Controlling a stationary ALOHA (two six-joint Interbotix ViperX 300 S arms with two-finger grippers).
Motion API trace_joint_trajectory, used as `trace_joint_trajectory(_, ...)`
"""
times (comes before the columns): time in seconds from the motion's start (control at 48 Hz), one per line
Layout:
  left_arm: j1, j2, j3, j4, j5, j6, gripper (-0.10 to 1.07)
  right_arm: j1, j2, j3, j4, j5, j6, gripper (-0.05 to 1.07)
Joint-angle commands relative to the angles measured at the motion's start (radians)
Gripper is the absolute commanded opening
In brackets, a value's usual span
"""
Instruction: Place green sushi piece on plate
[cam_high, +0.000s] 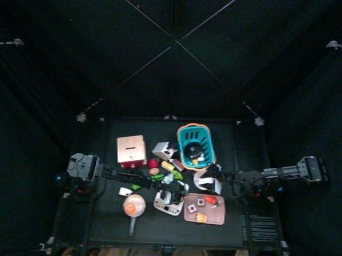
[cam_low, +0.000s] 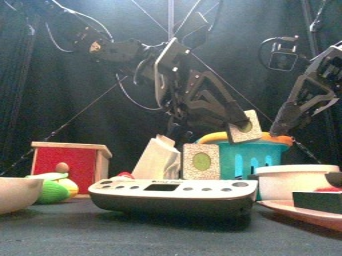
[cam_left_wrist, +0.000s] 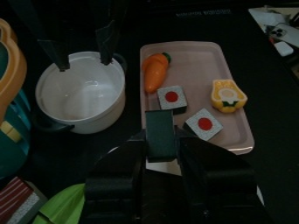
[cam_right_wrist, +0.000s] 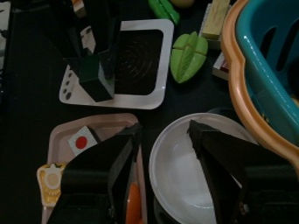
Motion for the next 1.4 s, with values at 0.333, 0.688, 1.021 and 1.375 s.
trace_joint_trajectory(0.333, -0.008, 0.072, -0.118, 0.0, -0.011, 0.0, 0.58, 0.0, -0.003, -0.014, 0.0, -0.006, 0.0, 0.84)
trace_joint_trajectory(0.688, -0.008, 0.114, -0.161, -0.008, -0.011, -0.006, 0.6, -0.002, -0.003, -0.012, 0.0, -0.006, 0.0, 0.84)
trace_joint_trajectory(1.021, -0.008, 0.115, -0.16, -0.026, -0.011, -0.003, 0.76, -0.002, -0.003, -0.012, 0.0, -0.006, 0.0, 0.84)
trace_joint_trajectory(1.375, -0.009, 0.114, -0.161, -0.026, -0.011, -0.003, 0.8, -0.002, -0.003, -0.012, 0.0, -0.006, 0.0, 0.84)
